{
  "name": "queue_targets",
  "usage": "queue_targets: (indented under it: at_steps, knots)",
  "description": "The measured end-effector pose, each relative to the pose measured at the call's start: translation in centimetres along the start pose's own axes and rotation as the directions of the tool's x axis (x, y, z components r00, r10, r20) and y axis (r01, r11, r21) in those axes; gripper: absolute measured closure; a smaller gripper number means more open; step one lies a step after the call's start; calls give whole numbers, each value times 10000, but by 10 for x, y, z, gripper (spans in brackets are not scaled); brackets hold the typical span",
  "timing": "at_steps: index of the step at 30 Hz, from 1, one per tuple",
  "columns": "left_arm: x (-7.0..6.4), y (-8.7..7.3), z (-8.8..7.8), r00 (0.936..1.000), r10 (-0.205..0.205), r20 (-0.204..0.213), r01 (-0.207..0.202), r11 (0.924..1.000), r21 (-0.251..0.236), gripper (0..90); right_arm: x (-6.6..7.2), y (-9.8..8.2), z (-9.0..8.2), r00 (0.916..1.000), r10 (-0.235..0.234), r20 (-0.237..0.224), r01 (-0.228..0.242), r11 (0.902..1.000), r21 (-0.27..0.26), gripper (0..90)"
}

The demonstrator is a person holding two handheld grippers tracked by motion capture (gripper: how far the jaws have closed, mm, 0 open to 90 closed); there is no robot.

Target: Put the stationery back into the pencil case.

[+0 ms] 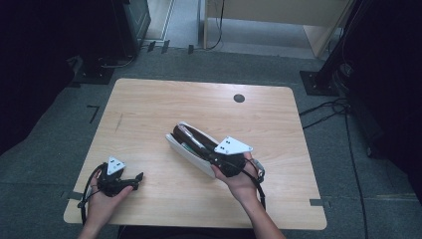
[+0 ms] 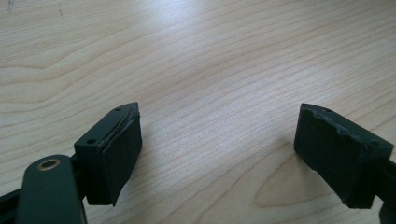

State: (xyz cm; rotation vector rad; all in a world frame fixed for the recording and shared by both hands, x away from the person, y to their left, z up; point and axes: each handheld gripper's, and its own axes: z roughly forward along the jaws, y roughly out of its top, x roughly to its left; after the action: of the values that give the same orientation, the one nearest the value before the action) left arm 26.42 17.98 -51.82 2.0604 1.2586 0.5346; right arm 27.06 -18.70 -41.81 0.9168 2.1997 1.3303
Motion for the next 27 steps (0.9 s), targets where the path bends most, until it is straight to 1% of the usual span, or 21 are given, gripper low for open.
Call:
queue_targets:
  at_steps: [3,6,10,12,16,17,18,20,21,27]
  knots:
    - [0,0,0,10000,29,3,-29,10000,26,155,-2,0,3,10000,37,88,-37,10000,3,813]
    - [0,0,0,10000,41,0,-41,10000,27,155,-4,0,4,9996,237,137,-238,9997,74,812]
    - [0,0,0,10000,43,0,-43,10000,27,155,-8,-1,6,9994,339,60,-340,9992,212,811]
    - [0,0,0,10000,52,6,-53,10000,28,155,-9,-2,7,9996,286,13,-286,9992,293,811]
    - [0,0,0,10000,52,-2,-52,10000,20,155,-11,-3,8,9993,379,-28,-378,9984,429,810]
    - [0,0,0,10000,39,-3,-39,10000,19,155,-12,-3,9,9996,295,-36,-293,9987,429,810]
    - [0,0,0,10000,47,3,-47,10000,19,155,-12,-3,9,9992,389,-53,-386,9979,530,809]
    - [0,0,0,10000,43,-9,-43,10000,20,155,-13,-4,9,9992,397,-15,-395,9975,594,809]
    - [0,0,0,10000,36,2,-36,10000,20,154,-14,-4,9,9989,472,22,-472,9970,620,809]
    - [0,0,0,10000,42,-5,-42,10000,18,154,-15,-3,9,9989,461,98,-466,9971,593,810]
